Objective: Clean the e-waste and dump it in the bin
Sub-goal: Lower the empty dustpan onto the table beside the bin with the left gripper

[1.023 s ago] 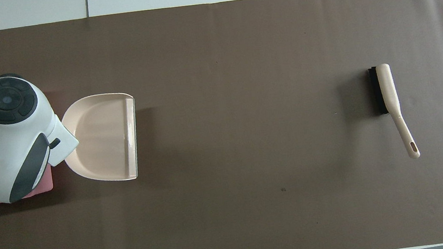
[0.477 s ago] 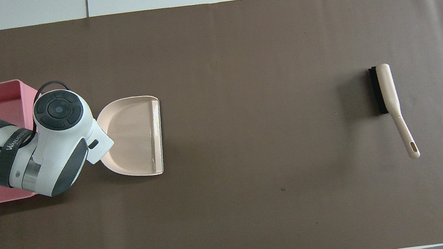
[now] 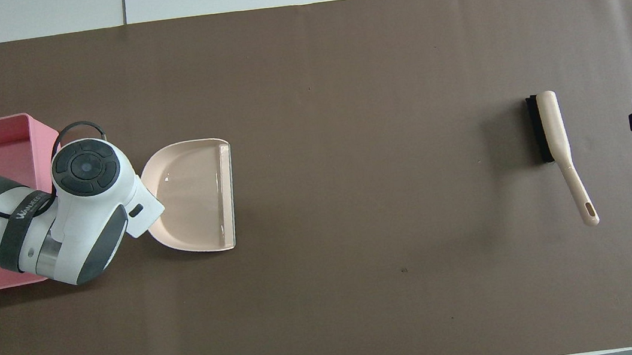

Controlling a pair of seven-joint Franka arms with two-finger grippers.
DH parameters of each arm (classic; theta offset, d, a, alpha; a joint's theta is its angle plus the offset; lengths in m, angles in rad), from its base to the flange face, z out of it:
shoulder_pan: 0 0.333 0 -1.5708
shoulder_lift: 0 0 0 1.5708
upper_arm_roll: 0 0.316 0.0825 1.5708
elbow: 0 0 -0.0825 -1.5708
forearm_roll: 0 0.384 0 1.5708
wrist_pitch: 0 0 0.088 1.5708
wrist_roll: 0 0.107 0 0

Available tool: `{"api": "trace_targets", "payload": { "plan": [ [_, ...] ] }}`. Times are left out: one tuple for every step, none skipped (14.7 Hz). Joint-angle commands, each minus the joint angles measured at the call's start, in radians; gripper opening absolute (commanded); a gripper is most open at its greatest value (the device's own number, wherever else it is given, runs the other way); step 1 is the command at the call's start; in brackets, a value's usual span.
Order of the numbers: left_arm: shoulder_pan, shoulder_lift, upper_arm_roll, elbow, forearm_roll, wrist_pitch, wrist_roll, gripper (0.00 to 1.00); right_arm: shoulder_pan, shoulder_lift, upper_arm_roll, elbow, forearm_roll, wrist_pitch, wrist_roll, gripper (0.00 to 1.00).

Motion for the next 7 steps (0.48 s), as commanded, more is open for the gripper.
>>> {"api": "trace_targets", "payload": {
  "plan": [
    [0.003, -0.021, 0.008, -0.048, -0.014, 0.054, -0.010, 0.02, -0.008, -0.022, 0.008, -0.038, 0.010, 0.057, -0.032, 1.00],
    [0.005, -0.022, 0.008, -0.054, -0.014, 0.054, -0.017, 0.03, -0.013, -0.022, 0.008, -0.038, 0.010, 0.064, -0.026, 1.00],
    [0.006, -0.024, 0.009, -0.055, -0.014, 0.053, -0.024, 0.06, -0.015, -0.022, 0.008, -0.041, 0.011, 0.066, -0.024, 1.00],
    [0.012, -0.024, 0.008, -0.054, -0.014, 0.053, -0.031, 0.21, -0.015, -0.022, 0.008, -0.041, 0.010, 0.072, -0.024, 1.00],
    [0.012, -0.024, 0.008, -0.052, -0.014, 0.039, -0.040, 0.37, -0.013, -0.022, 0.008, -0.043, 0.010, 0.072, -0.024, 1.00],
    [0.014, -0.024, 0.008, -0.046, -0.015, 0.027, -0.047, 0.54, -0.013, -0.022, 0.008, -0.044, 0.011, 0.071, -0.024, 1.00],
    [0.016, -0.026, 0.009, -0.039, -0.018, 0.004, -0.047, 0.57, -0.016, -0.022, 0.008, -0.044, 0.011, 0.071, -0.026, 1.00]
  ]
}}
